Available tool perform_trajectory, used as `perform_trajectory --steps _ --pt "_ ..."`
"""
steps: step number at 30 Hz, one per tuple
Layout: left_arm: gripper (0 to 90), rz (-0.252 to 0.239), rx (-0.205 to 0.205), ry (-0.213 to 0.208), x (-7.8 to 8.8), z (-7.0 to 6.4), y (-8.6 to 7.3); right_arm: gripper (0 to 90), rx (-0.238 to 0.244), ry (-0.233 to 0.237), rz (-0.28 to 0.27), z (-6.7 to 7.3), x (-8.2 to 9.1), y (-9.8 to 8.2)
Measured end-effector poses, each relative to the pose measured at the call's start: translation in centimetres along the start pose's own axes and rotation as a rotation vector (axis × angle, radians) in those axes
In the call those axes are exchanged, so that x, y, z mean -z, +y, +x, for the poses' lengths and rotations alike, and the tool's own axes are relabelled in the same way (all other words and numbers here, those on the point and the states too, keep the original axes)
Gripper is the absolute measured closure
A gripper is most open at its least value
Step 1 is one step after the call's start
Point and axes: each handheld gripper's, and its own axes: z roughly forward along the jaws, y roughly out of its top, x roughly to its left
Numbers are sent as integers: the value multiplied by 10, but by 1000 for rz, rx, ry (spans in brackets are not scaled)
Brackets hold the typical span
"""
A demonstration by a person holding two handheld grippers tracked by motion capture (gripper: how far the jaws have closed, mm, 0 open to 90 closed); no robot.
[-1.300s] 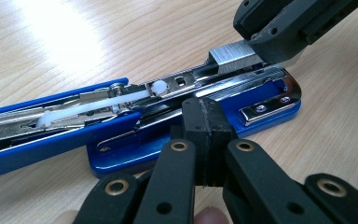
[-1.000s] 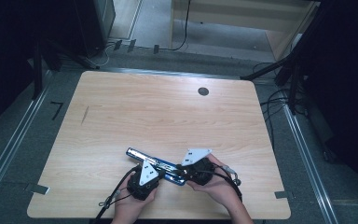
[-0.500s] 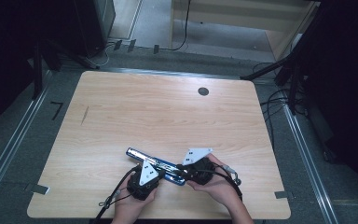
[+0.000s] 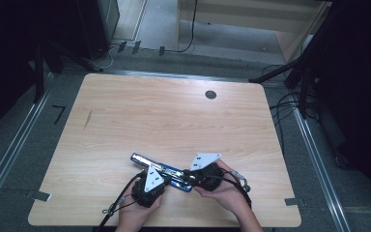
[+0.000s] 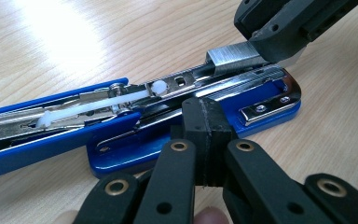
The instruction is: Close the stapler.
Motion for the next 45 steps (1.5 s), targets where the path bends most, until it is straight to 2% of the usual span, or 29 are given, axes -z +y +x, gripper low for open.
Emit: perform_trajectory --steps 9,23,45 --pt "900 0 1 -1 0 0 0 798 21 8 -5 2 3 2" --pt "900 -1 1 0 0 0 0 799 24 0 19 2 2 2" --pt "900 1 1 0 0 0 0 798 29 -3 20 2 1 2"
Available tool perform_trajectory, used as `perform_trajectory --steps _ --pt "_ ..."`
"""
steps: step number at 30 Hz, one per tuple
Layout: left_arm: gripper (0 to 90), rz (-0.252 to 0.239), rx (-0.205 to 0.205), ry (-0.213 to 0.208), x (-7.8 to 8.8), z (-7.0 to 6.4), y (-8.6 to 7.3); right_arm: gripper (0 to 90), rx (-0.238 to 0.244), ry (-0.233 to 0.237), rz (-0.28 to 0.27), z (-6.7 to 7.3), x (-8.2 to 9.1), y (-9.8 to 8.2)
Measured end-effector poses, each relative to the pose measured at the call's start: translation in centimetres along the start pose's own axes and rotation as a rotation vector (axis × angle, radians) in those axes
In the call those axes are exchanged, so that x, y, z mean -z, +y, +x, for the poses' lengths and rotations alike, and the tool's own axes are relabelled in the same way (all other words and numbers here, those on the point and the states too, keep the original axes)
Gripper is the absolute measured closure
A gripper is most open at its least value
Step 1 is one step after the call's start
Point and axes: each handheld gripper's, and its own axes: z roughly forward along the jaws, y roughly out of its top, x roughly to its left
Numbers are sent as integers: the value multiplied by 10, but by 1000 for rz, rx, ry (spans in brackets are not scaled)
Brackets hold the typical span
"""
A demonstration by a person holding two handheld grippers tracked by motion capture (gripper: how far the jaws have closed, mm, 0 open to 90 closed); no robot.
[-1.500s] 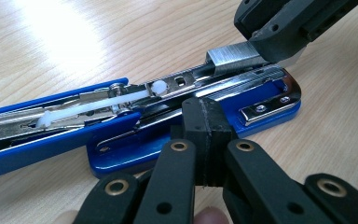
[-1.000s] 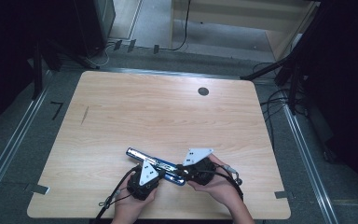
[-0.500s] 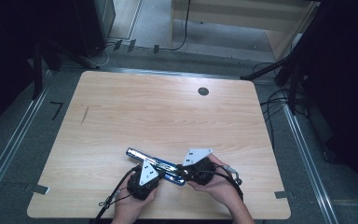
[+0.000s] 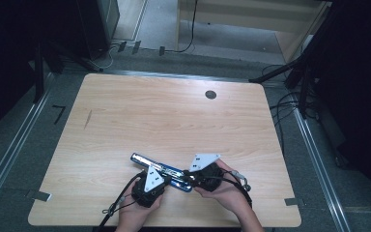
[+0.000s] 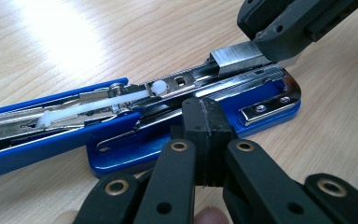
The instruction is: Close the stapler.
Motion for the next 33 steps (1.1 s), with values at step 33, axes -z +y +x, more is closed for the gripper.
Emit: perform_trajectory --steps 33 --pt "900 3 -3 -1 0 0 0 797 3 8 0 -1 -1 0"
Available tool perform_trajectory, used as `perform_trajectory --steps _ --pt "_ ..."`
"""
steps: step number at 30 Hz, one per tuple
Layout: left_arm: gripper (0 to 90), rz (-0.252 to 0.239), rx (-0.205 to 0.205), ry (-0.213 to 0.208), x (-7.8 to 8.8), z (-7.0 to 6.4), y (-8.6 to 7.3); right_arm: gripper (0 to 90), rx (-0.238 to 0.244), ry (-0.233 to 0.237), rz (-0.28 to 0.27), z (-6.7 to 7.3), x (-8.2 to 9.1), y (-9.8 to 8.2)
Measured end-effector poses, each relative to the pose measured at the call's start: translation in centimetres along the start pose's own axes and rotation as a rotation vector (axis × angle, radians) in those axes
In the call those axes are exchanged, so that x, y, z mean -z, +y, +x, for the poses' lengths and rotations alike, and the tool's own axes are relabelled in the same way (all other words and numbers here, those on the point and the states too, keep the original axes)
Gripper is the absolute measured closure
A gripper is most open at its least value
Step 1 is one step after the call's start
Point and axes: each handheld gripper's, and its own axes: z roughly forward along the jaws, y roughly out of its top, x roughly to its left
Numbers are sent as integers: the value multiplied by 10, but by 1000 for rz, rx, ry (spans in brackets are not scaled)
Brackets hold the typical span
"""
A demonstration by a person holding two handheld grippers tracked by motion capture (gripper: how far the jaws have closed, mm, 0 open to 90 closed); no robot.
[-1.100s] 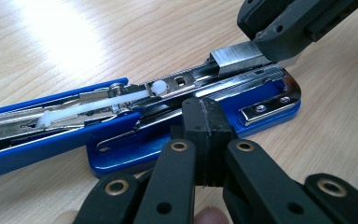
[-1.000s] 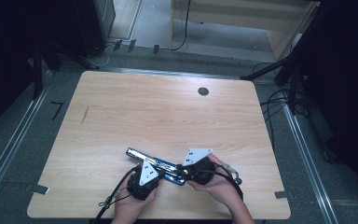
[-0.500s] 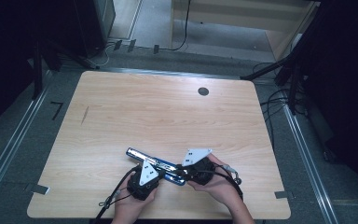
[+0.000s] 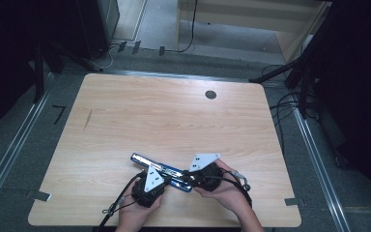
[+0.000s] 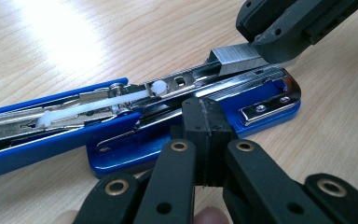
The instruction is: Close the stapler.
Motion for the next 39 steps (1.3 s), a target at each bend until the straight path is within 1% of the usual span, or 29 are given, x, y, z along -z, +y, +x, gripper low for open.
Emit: perform_trajectory --steps 10,14,18,20,26,29,30,31,32,34,38,39 --pt "900 -1 1 0 0 0 0 790 -12 -3 -2 0 -1 0" --pt "900 -1 2 0 0 0 0 787 -16 -2 -12 0 0 0" --pt "900 -4 4 0 0 0 0 791 -30 1 -28 -1 2 0" --pt "900 -3 3 1 0 0 0 808 -28 -7 -39 -1 3 1" --pt "900 -2 5 -1 0 0 0 898 -52 -37 -78 1 0 1" --pt "900 -3 15 -6 0 2 0 900 -57 -44 -94 2 -3 2" --pt "900 -26 24 0 2 2 -1 900 -61 -45 -99 3 -4 2" --pt "900 -33 25 1 4 3 -2 900 -70 -44 -105 3 -5 2" --pt "900 -34 30 0 6 3 -2 900 -75 -47 -110 4 -6 2" --pt "900 -34 35 7 9 6 -3 900 -68 -54 -109 5 -9 3" --pt "900 -37 66 6 15 12 -4 900 -66 -51 -111 8 -15 7" --pt "900 -33 59 20 16 13 -4 900 -69 -52 -109 8 -17 8"
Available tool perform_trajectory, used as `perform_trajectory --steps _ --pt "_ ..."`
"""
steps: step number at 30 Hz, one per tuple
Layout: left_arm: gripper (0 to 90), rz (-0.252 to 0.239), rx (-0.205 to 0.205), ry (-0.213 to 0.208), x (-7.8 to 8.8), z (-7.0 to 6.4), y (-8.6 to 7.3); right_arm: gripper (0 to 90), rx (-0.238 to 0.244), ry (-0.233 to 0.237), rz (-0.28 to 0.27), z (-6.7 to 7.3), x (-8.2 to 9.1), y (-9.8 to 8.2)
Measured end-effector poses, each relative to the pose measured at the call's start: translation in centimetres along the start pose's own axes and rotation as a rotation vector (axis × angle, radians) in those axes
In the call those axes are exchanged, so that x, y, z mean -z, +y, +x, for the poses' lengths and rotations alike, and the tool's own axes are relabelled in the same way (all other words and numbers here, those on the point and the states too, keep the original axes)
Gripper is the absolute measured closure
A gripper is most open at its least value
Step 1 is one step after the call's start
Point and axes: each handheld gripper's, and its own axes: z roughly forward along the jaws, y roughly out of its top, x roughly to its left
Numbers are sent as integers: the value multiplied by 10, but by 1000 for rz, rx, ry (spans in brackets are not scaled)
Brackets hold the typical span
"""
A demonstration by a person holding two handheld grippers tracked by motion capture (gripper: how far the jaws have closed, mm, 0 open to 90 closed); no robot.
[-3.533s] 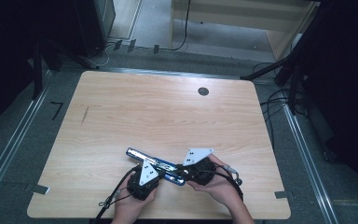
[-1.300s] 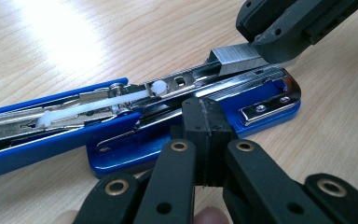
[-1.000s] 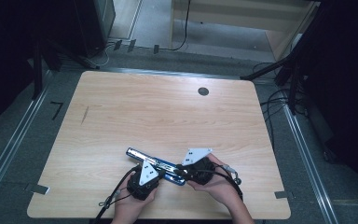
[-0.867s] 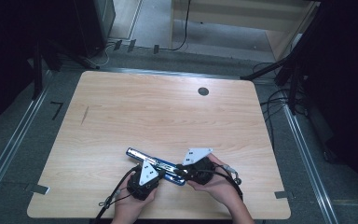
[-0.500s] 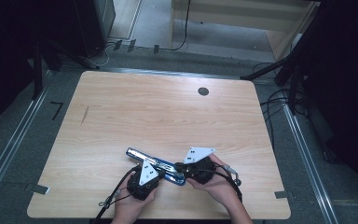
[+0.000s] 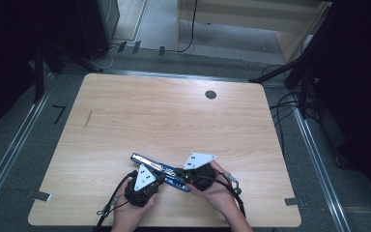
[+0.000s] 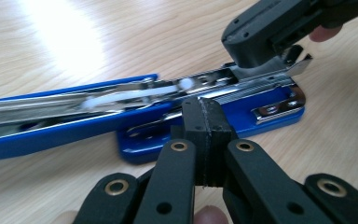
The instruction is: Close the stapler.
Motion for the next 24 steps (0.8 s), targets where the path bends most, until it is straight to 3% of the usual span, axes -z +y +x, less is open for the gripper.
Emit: perform_trajectory --steps 7,17,24 --pt "900 -10 57 38 13 23 -4 900 28 -9 29 4 -9 0" --pt "900 16 112 62 20 44 -10 900 22 -4 45 0 -3 -3" --pt "900 47 154 77 18 51 -13 900 -7 4 -8 0 2 3"
